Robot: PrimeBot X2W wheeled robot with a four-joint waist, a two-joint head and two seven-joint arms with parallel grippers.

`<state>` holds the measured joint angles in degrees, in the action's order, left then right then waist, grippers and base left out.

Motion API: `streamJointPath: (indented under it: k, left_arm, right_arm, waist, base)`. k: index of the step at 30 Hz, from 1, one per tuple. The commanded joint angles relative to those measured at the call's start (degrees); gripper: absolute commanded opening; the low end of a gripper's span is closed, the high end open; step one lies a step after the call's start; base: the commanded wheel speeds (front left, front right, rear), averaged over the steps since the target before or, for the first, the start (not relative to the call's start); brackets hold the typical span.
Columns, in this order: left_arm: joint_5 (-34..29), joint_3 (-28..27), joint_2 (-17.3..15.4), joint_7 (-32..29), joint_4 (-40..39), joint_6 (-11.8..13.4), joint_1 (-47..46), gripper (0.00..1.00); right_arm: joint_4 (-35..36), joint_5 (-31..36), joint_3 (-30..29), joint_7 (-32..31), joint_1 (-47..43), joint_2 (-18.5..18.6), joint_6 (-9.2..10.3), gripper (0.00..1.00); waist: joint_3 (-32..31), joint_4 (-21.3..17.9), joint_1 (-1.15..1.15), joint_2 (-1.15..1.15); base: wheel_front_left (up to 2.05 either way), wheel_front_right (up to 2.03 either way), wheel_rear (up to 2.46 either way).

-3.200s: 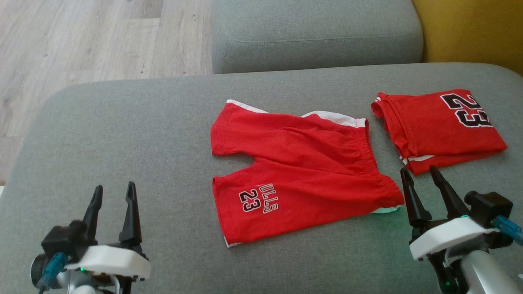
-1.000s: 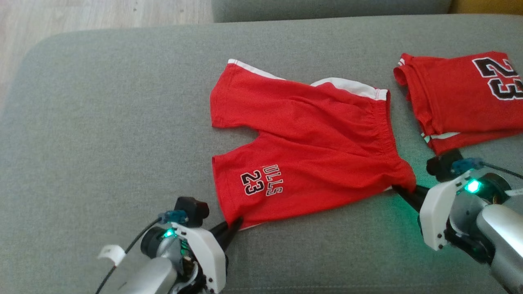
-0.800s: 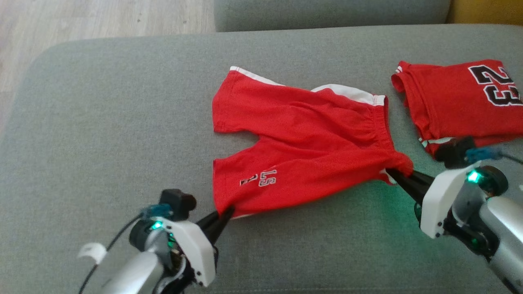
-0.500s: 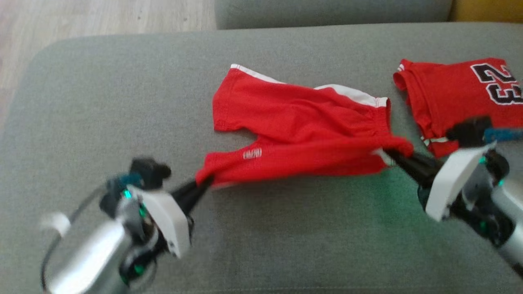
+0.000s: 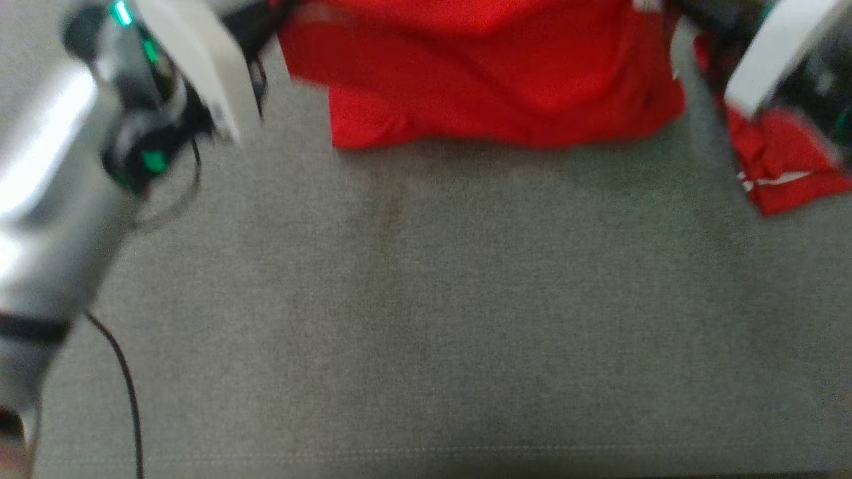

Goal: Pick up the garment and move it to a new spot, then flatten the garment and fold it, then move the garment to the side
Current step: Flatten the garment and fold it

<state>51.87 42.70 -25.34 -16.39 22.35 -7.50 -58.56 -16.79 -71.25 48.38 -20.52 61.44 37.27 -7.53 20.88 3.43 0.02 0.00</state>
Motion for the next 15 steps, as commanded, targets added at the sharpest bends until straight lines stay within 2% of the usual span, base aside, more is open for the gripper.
streamJointPath:
  k: [1,6,15]
  left_arm:
    - [0.4,-2.3,-2.7,0.0,-1.2,0.0,-3.9,0.0]
    - [4.9,-2.4,-1.9,1.2,4.2,0.0,-17.4,0.0]
    - [7.8,-2.7,-1.3,5.9,13.4,0.0,-37.5,0.0]
  right_arm:
    - [1.0,-0.3,-0.5,0.2,1.4,0.2,0.04,0.0]
    - [-3.7,-1.0,-0.3,3.1,13.6,-2.5,0.04,0.0]
    - [-7.7,-2.1,0.3,11.0,31.5,-6.2,0.04,0.0]
  waist:
    - [3.4,0.2,-0.02,0.0]
    - [7.2,0.4,-0.02,0.0]
    - [11.1,0.2,-0.02,0.0]
  base:
    - [0.0,0.0,0.0]
    - [0.0,0.0,0.0]
    - [0.0,0.0,0.0]
